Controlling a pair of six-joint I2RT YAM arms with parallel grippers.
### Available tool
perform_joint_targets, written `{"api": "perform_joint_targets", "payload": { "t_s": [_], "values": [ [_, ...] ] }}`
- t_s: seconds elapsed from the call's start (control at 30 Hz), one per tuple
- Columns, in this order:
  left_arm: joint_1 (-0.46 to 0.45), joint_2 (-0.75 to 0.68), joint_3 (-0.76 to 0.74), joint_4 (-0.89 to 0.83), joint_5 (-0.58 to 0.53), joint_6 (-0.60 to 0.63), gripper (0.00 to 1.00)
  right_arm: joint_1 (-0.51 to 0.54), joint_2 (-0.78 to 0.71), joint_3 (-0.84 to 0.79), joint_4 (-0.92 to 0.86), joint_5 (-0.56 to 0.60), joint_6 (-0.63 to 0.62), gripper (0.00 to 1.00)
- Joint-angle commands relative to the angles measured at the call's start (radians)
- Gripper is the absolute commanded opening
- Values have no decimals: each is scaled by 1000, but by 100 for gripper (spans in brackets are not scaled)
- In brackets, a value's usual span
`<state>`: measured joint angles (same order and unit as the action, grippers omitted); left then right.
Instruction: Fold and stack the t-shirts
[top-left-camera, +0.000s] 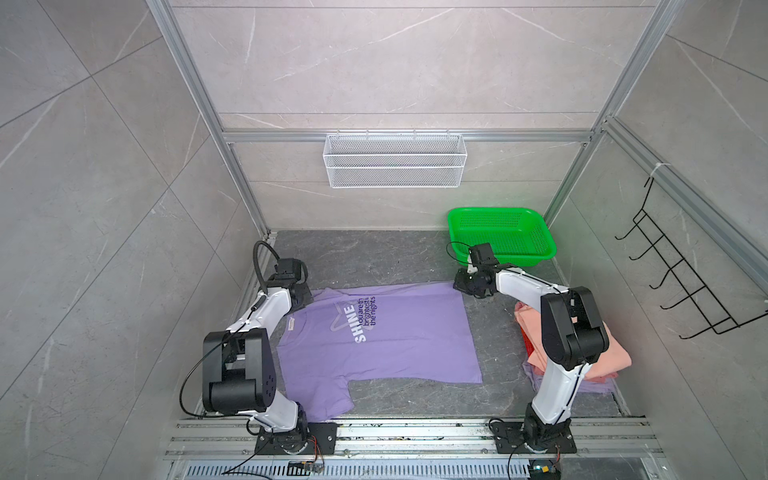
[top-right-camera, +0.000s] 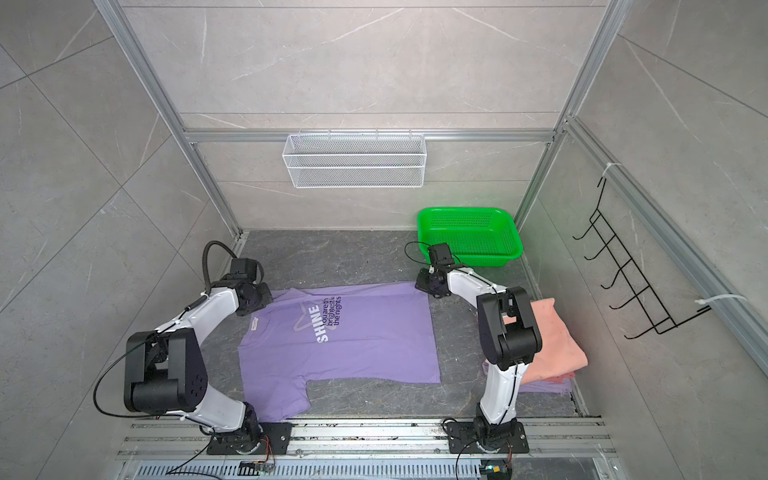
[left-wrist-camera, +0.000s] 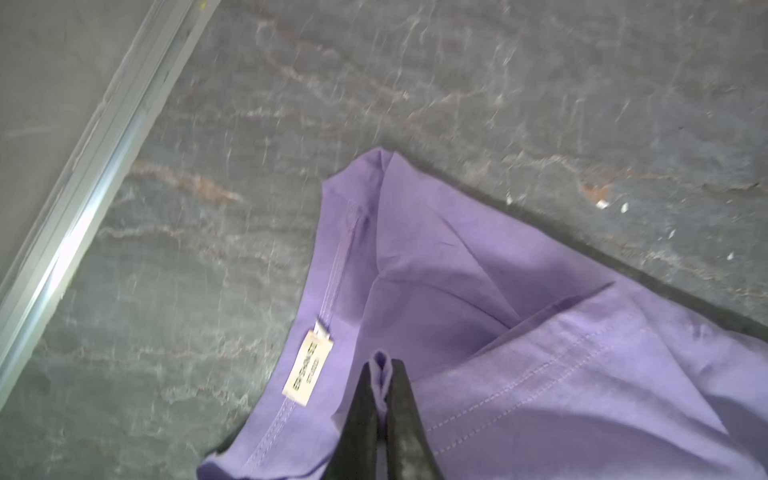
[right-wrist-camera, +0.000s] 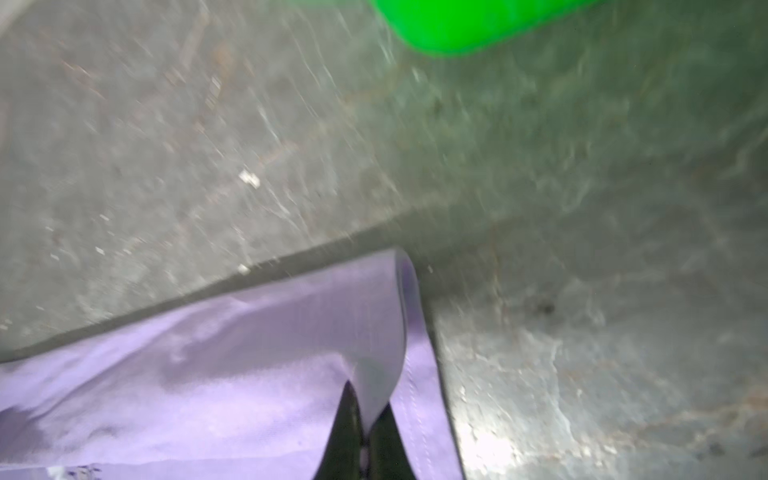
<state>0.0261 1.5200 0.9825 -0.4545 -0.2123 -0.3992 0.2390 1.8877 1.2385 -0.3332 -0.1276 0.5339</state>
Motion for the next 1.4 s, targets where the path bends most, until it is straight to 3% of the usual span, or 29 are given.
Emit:
{"api": "perform_joint_targets", "payload": {
  "t_s": [0.0, 0.03, 0.1, 0.17, 0.27, 0.4, 0.57, 0.8, 0.97, 1.2, 1.37],
  "values": [
    [-16, -170, -55, -44, -6, -78, 23, -2, -83, -47, -45, 19, 2, 28],
    [-16, -221, -80, -40, 34, -94, 40, -2, -103, -52, -51, 32, 2, 40],
    [-19, -311, -123, -30, 87, -127, 57, -3, -145, -59, -47, 39, 9, 48],
    [-18, -370, -142, -33, 112, -151, 63, -1, -189, -69, -29, 32, 23, 50],
    [-20, -366, -110, -60, 185, -161, 64, 16, -228, -72, 5, 8, 42, 50],
    [-60, -237, -59, -52, 259, -146, 62, 84, -201, -32, 8, 16, 31, 50],
    [-156, -83, 0, 9, 207, -124, 61, 144, -86, 34, 61, -11, 45, 50],
    [-170, 117, 117, -16, 62, -152, 58, 181, 33, 108, 101, -36, 64, 50],
    [-170, 196, 157, -5, 60, -170, 57, 184, 53, 112, 106, -29, 57, 51],
    [-170, 249, 190, -13, 85, -204, 41, 184, 70, 119, 102, -21, 58, 51],
    [-172, 264, 192, -24, 99, -220, 22, 184, 64, 109, 102, -6, 61, 51]
  ]
}}
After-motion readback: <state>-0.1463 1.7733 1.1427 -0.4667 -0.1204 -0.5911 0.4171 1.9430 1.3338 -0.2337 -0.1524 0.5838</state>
